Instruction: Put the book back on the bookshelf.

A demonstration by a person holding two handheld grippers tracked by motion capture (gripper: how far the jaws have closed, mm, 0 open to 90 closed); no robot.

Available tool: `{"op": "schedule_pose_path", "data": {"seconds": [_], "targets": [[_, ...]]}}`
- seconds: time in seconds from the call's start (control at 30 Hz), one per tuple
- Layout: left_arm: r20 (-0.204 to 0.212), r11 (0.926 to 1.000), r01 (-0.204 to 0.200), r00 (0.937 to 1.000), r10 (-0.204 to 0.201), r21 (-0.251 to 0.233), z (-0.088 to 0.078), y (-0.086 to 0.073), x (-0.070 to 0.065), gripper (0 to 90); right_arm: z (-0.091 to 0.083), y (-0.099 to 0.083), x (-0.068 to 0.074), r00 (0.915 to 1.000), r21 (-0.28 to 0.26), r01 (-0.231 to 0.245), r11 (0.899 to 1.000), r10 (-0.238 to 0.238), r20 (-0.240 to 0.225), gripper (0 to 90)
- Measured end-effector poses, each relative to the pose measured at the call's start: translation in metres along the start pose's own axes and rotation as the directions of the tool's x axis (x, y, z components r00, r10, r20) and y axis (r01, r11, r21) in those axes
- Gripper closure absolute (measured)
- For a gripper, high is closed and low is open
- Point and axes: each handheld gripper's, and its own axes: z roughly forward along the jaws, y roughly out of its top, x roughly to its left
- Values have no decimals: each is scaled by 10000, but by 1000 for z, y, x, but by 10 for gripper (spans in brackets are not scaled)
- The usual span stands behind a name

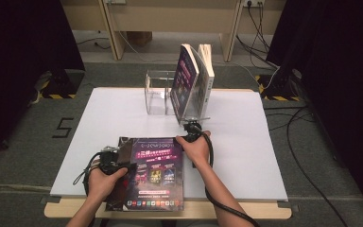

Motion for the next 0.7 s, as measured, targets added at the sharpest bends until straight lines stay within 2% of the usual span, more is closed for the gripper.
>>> {"op": "schedule_pose_path", "data": {"seconds": [0.27,0.33,0.57,0.7], "targets": [[-56,10000,-31,10000,31,-20,0,0,-1,643,-1,-2,0,9999,-58,-106,9999,106,-33,574],[-66,10000,-18,10000,18,-21,0,0,-1,643,-1,-3,0,10000,-75,19,10000,-19,-24,579],[-171,10000,17,9999,-18,-84,0,-1,-2,641,-5,-7,-4,9980,-114,-535,9985,531,-339,597],[-118,9999,68,9999,-69,-95,0,-1,-2,644,-7,-8,-7,9974,24,-570,9984,570,-447,595]]}}
